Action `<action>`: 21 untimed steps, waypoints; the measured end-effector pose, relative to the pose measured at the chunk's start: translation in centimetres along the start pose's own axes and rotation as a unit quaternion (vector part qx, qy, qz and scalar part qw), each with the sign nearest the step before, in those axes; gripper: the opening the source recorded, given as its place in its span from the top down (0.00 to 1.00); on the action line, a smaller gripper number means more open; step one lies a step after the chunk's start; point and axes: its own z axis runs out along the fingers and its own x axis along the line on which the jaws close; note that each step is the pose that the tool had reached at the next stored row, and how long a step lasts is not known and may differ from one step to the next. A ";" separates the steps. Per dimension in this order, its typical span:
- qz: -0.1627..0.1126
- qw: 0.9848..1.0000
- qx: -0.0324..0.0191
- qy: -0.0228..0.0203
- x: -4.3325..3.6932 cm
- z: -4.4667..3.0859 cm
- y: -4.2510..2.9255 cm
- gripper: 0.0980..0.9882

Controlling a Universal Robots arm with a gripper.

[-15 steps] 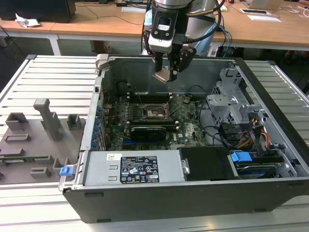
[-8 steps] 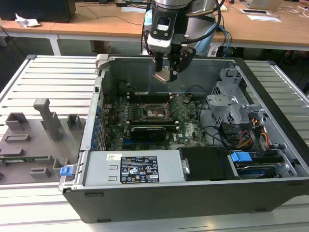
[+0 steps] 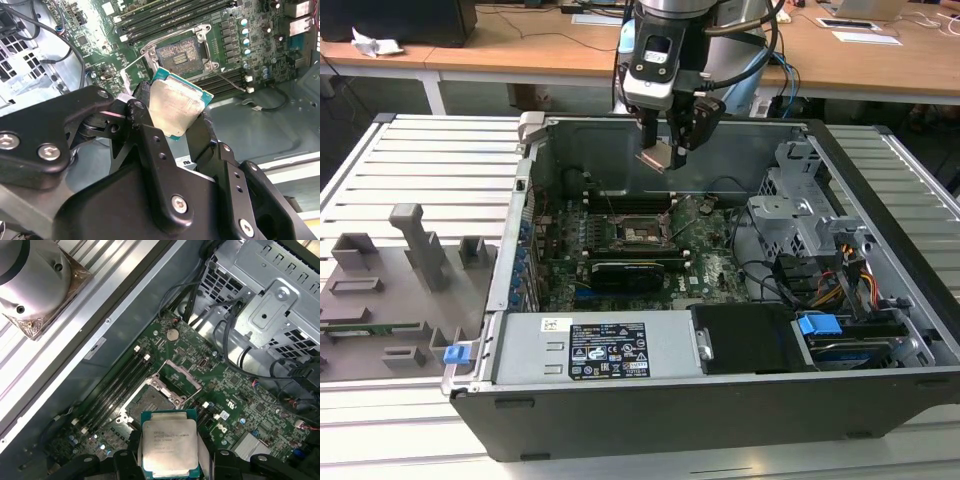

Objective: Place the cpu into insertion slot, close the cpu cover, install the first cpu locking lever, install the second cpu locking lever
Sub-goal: 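Place the cpu into insertion slot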

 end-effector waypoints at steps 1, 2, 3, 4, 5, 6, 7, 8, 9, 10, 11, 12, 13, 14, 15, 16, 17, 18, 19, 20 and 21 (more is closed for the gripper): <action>0.001 1.000 0.000 0.000 0.00 0.00 0.00 0.51; 0.002 1.000 0.000 0.000 0.00 0.01 0.00 0.51; 0.004 1.000 0.000 0.000 0.00 0.01 0.00 0.51; 0.005 1.000 0.000 0.000 0.00 0.01 0.00 0.51; 0.006 1.000 0.000 -0.001 0.00 0.02 -0.01 0.51; 0.008 1.000 0.000 -0.001 0.00 0.03 0.00 0.51; 0.010 1.000 0.000 -0.001 0.00 0.04 0.00 0.51; 0.011 1.000 0.000 -0.001 0.00 0.04 0.00 0.51; 0.013 1.000 0.000 -0.001 0.00 0.05 -0.01 0.51; 0.014 1.000 0.000 -0.001 0.00 0.05 -0.01 0.51; 0.016 1.000 0.000 -0.001 0.00 0.06 -0.01 0.51; 0.018 1.000 0.000 -0.002 0.00 0.07 -0.01 0.51; 0.019 1.000 0.000 -0.002 0.00 0.07 -0.01 0.51; 0.021 1.000 0.000 -0.002 0.00 0.08 -0.01 0.51; 0.022 1.000 0.000 -0.002 0.00 0.08 -0.01 0.51; 0.024 1.000 0.000 -0.002 0.00 0.08 -0.01 0.51; 0.025 1.000 0.000 -0.002 0.00 0.09 -0.01 0.51; 0.027 1.000 -0.001 -0.002 0.00 0.09 -0.01 0.51; 0.029 1.000 -0.001 -0.003 0.00 0.10 -0.01 0.51; 0.031 1.000 -0.001 -0.003 0.00 0.10 -0.01 0.51; 0.032 0.999 -0.001 -0.003 0.00 0.11 -0.01 0.51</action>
